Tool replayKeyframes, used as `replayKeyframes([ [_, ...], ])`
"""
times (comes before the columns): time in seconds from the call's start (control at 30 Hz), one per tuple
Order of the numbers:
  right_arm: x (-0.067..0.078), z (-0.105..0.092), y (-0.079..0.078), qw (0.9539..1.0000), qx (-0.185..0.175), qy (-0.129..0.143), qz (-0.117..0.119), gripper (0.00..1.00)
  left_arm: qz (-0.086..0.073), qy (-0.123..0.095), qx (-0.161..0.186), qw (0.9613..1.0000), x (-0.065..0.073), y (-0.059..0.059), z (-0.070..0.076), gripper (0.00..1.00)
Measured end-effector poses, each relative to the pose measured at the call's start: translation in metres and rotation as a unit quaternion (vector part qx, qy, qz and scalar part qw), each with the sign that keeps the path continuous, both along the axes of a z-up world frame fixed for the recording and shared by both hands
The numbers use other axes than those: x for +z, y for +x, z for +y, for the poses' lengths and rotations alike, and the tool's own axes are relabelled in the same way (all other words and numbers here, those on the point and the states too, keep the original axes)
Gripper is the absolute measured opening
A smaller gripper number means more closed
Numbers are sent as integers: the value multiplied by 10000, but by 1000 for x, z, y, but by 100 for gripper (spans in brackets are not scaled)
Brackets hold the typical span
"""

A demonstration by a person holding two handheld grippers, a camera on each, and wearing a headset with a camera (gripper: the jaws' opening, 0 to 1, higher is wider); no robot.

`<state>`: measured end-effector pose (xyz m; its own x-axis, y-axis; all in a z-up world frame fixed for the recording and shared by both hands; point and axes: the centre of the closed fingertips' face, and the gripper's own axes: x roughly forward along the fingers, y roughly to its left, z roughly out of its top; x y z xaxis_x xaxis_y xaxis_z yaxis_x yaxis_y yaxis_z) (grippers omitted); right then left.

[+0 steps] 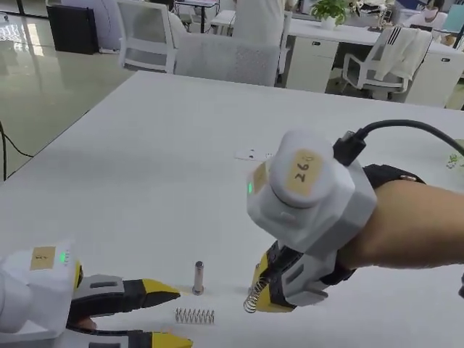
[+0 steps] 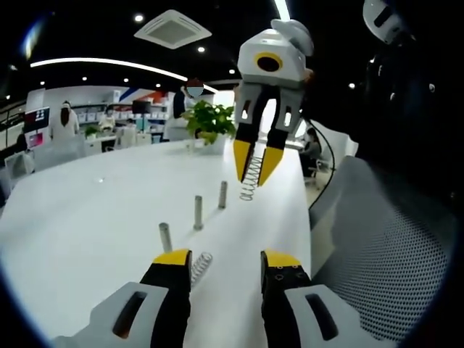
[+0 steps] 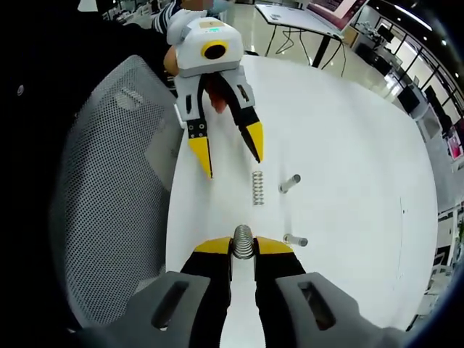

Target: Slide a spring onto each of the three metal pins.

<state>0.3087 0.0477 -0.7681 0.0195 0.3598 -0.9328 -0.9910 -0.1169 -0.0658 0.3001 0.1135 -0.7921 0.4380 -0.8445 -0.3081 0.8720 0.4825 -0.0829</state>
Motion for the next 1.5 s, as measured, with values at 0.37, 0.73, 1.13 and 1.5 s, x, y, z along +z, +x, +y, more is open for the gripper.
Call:
replayKeyframes([
  [0.37, 3, -9, 15, 9999, -138, -13, -69, 8, 2, -69, 348, 9994, 1, 6, 9, 41],
  [0.73, 5, -15, 33, 9994, -256, -56, -220, 8, -37, -116, 503, 9987, 3, 9, 11, 46],
  [1.13, -2, -17, 61, 9982, -312, -256, -445, 8, -20, -89, 548, 9985, 1, 10, 9, 52],
  [1.5, -12, -12, 73, 9981, -310, -334, -410, 8, -4, -71, 545, 9985, 0, 10, 9, 55],
])
